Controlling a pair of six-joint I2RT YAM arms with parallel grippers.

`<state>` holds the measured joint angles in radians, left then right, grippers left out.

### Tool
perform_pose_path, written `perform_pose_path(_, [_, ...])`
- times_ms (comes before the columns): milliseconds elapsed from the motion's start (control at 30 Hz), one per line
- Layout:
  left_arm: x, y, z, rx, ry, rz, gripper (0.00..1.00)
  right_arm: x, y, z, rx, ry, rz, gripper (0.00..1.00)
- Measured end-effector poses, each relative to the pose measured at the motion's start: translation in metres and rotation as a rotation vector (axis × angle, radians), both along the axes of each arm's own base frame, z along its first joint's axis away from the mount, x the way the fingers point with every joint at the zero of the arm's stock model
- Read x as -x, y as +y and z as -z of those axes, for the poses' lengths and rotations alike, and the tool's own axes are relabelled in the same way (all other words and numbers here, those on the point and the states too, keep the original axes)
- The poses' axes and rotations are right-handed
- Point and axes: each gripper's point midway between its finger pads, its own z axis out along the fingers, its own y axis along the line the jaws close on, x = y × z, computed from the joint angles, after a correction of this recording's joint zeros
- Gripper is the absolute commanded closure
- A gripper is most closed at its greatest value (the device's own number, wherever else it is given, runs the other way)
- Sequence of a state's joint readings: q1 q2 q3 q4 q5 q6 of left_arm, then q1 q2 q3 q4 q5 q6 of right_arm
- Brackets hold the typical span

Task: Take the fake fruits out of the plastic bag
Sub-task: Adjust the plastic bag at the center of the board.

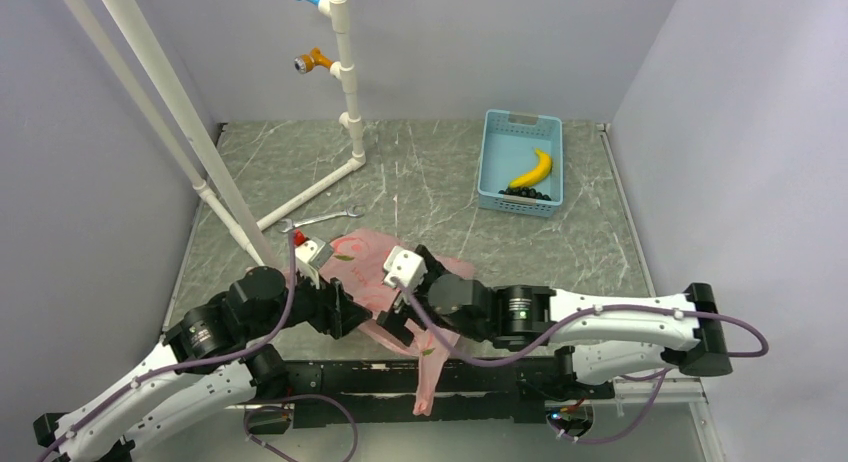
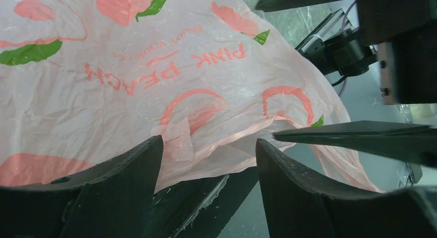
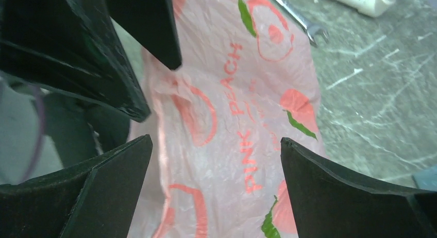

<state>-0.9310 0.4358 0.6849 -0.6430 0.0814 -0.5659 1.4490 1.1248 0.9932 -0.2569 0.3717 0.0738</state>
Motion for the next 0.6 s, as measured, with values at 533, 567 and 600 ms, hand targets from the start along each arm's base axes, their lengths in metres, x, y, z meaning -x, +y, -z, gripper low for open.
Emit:
perform_pose_path(533, [0.017, 0.007, -0.013, 0.085, -0.019, 0.04, 0.22, -0.004, -0.001, 0.064, 0.295, -0.067, -0.069, 0.01])
perform_pose_path(567, [0.018, 0.007, -0.013, 0.087, -0.02, 0.047, 0.22, -0.002, 0.0, 0.064, 0.292, -0.064, -0.077, 0.01])
perform_pose_path(600, [0.019, 0.006, -0.013, 0.085, -0.02, 0.053, 0.22, 0.0, 0.001, 0.064, 0.288, -0.057, -0.094, 0.01])
